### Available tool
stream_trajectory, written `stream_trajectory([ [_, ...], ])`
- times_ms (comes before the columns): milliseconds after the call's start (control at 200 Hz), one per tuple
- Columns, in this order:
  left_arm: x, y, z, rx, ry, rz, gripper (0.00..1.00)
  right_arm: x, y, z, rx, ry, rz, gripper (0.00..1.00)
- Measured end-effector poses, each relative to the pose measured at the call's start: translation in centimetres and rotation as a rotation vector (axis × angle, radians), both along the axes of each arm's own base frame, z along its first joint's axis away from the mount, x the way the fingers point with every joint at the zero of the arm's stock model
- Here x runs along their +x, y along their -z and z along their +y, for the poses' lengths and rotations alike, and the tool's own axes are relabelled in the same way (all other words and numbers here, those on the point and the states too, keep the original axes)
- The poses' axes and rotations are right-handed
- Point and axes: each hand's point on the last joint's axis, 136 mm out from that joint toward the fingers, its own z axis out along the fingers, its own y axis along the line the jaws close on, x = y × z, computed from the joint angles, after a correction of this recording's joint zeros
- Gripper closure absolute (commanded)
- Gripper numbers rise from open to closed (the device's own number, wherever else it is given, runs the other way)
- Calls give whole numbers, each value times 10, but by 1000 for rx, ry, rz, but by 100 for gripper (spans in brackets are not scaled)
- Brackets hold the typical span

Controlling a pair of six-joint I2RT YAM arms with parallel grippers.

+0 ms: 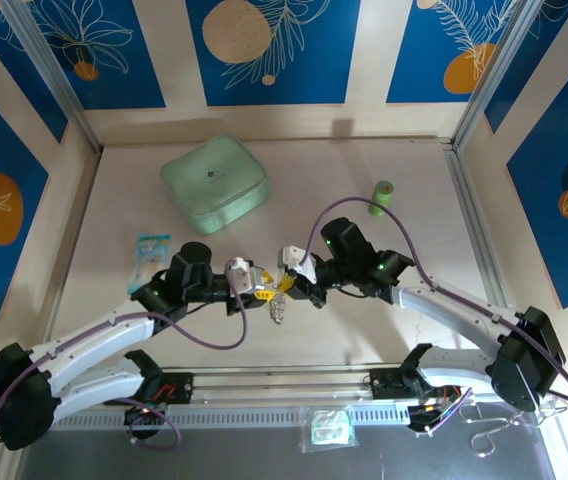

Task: Put the keys on the keyring

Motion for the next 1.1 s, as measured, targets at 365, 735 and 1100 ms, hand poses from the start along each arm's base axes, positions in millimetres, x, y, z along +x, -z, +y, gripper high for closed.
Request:
stream_trajectory([
  [365, -1, 9, -3, 20, 15, 32, 81, -2, 6, 2, -135, -42, -45, 100],
  [735, -4, 6, -5, 17, 32, 56, 100, 0, 8, 1, -185, -55, -62, 87],
  [1100, -4, 6, -7, -49, 16, 81, 100, -3, 9, -22, 45, 114, 16, 58],
])
